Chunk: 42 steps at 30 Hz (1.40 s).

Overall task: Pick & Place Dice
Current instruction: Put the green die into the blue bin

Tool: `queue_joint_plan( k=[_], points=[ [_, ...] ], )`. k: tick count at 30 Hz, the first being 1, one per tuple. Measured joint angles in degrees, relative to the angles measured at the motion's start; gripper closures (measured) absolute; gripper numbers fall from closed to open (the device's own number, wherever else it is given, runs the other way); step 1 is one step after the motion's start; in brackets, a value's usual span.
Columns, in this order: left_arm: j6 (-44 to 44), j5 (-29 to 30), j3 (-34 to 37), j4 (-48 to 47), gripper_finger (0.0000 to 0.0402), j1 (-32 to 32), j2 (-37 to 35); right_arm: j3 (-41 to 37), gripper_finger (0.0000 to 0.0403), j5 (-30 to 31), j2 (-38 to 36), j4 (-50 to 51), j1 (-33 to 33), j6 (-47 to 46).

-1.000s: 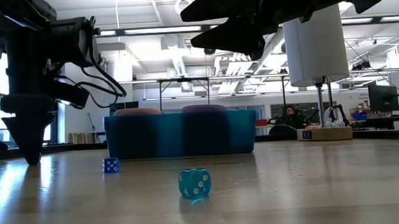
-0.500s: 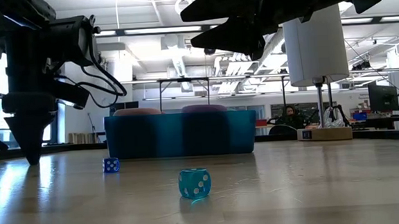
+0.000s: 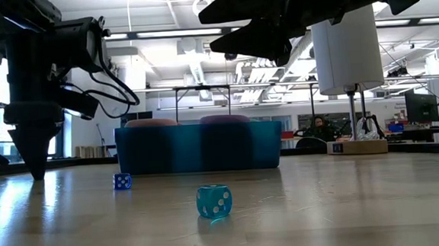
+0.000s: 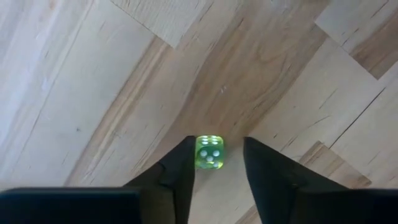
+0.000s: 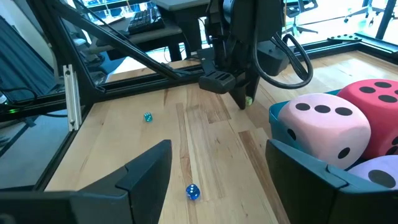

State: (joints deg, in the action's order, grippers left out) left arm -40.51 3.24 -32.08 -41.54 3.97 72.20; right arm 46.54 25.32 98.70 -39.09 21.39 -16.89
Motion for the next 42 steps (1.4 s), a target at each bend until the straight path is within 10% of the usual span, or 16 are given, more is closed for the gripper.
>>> queue_joint_plan(
  k=[30, 42],
  points=[
    [2.33, -0.17, -5.14, 3.06, 0.0344, 6.73, -8.14, 0.00, 0.0151, 0.22, 0.00, 0.31, -0.02, 0.01],
    [22.14, 3.46, -6.56, 25.80, 0.0340, 6.95, -12.91, 0.00, 0.0151, 0.22, 0.00, 0.33, -0.06, -0.93]
  ],
)
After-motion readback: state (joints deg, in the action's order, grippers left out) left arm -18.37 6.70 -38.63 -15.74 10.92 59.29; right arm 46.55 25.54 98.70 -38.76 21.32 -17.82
